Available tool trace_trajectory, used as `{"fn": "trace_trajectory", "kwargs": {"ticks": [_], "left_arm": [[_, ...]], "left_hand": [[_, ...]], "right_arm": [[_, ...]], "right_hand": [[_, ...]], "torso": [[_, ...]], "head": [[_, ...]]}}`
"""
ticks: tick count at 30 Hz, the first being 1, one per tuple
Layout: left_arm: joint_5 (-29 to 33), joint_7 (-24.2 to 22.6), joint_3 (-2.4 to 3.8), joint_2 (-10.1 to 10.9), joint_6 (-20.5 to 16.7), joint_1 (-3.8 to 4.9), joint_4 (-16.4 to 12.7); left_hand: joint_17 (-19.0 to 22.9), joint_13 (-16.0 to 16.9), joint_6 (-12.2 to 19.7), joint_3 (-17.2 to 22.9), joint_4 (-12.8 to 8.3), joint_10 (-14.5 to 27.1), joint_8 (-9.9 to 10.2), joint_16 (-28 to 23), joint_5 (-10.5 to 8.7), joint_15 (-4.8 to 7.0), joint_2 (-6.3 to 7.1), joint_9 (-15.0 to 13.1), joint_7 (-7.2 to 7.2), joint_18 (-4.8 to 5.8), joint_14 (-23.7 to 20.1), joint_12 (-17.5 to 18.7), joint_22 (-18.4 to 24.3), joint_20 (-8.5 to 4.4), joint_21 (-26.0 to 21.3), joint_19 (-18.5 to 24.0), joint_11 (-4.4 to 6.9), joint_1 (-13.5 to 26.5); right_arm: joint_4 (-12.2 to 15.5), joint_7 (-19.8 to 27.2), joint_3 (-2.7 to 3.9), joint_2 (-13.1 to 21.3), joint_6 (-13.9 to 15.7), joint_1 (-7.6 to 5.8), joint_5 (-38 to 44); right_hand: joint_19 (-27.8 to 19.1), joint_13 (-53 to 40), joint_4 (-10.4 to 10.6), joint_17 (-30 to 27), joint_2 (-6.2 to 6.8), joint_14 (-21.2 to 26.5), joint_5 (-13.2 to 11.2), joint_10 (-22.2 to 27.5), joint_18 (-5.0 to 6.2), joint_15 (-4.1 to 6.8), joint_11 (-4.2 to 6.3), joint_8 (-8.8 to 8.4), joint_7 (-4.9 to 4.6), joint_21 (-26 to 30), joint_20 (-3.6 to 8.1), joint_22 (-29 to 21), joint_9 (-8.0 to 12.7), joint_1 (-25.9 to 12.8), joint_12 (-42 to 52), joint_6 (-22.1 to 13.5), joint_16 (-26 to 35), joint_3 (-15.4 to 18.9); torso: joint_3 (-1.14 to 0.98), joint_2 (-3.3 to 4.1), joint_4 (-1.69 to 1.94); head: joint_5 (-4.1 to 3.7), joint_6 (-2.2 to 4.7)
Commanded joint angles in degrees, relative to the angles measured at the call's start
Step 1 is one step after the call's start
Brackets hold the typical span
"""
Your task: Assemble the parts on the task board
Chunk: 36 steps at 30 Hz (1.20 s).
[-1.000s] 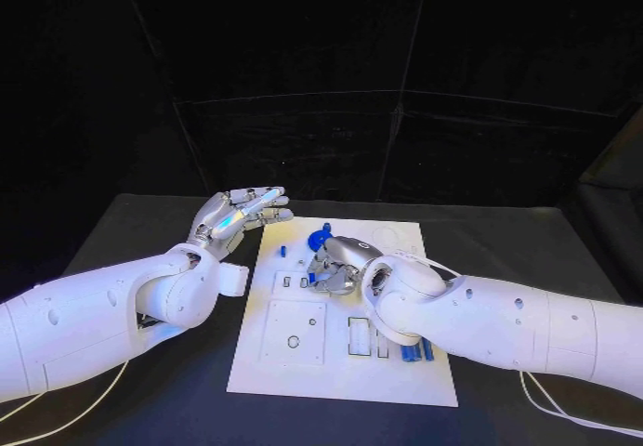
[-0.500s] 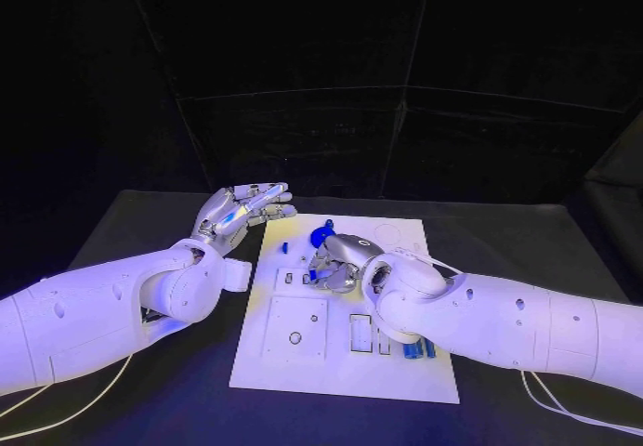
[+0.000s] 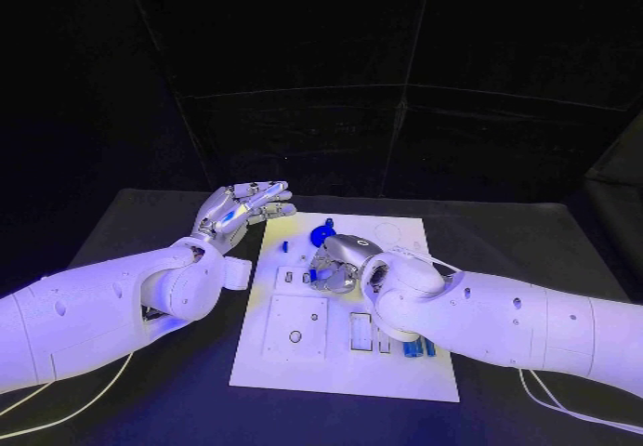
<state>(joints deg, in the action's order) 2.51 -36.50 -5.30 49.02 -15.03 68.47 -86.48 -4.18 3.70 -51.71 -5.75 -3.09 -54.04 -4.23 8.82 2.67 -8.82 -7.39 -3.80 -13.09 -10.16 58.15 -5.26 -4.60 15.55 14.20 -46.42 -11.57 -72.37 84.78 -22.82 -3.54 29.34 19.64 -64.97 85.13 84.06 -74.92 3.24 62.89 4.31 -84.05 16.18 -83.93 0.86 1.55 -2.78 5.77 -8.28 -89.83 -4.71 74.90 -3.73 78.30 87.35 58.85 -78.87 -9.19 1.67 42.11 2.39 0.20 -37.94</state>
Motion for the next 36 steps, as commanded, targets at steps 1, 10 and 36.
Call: {"fn": "trace_trajectory", "kwargs": {"ticks": [1, 10, 36], "left_arm": [[0.11, -0.47, 0.06, -0.04, 0.66, 0.10, 0.07], [0.11, -0.37, 0.05, -0.11, 0.80, 0.10, 0.18], [0.11, -0.17, 0.05, -0.14, 0.91, 0.10, 0.32]], "left_hand": [[0.10, -0.04, -0.44, 0.08, -0.28, -0.10, 0.20, -0.22, 0.16, -0.31, -0.46, 0.00, -1.27, -0.39, -0.07, 0.26, 0.09, 0.00, -0.17, -0.50, 0.00, 0.07], [0.10, -0.04, -0.43, 0.08, -0.29, -0.09, 0.22, -0.24, 0.16, -0.31, -0.46, 0.00, -1.28, -0.39, -0.08, 0.27, 0.10, 0.00, -0.18, -0.51, -0.01, 0.07], [0.11, -0.06, -0.40, 0.05, -0.32, -0.06, 0.26, -0.29, 0.16, -0.32, -0.45, 0.02, -1.32, -0.39, -0.09, 0.32, 0.13, 0.00, -0.22, -0.52, -0.04, 0.10]], "right_arm": [[-0.27, -1.67, -0.31, -0.08, -2.24, 0.34, 0.55], [-0.41, -2.12, -0.31, -0.26, -1.73, 0.43, 0.86], [0.50, -2.27, -0.32, 0.15, 7.78, 0.48, 2.24]], "right_hand": [[5.94, -11.35, 0.00, -0.09, 0.77, -1.60, 0.18, -3.34, -0.86, -0.42, -0.54, -0.38, -0.03, -0.17, -0.40, 15.10, -0.09, 0.07, -0.32, -0.43, 0.35, 0.34], [5.94, -11.17, 0.04, -0.27, 0.82, -1.57, 0.11, -3.21, -0.86, -0.46, -0.59, -0.47, -0.09, -0.17, -0.44, 15.10, -0.09, -0.05, -0.48, -0.58, 0.42, 0.37], [5.94, -7.66, 13.11, -2.88, 6.04, -1.04, -10.78, -0.21, -0.86, -2.35, -2.79, -1.45, -2.28, -0.17, -2.32, 15.10, -0.33, 2.72, -3.59, -10.18, 0.98, 10.60]], "torso": [[0.03, -0.02, 0.01], [-0.01, -0.01, 0.00], [-0.07, 0.02, 0.02]], "head": [[0.03, -0.09], [0.06, -0.10], [0.11, 0.03]]}}
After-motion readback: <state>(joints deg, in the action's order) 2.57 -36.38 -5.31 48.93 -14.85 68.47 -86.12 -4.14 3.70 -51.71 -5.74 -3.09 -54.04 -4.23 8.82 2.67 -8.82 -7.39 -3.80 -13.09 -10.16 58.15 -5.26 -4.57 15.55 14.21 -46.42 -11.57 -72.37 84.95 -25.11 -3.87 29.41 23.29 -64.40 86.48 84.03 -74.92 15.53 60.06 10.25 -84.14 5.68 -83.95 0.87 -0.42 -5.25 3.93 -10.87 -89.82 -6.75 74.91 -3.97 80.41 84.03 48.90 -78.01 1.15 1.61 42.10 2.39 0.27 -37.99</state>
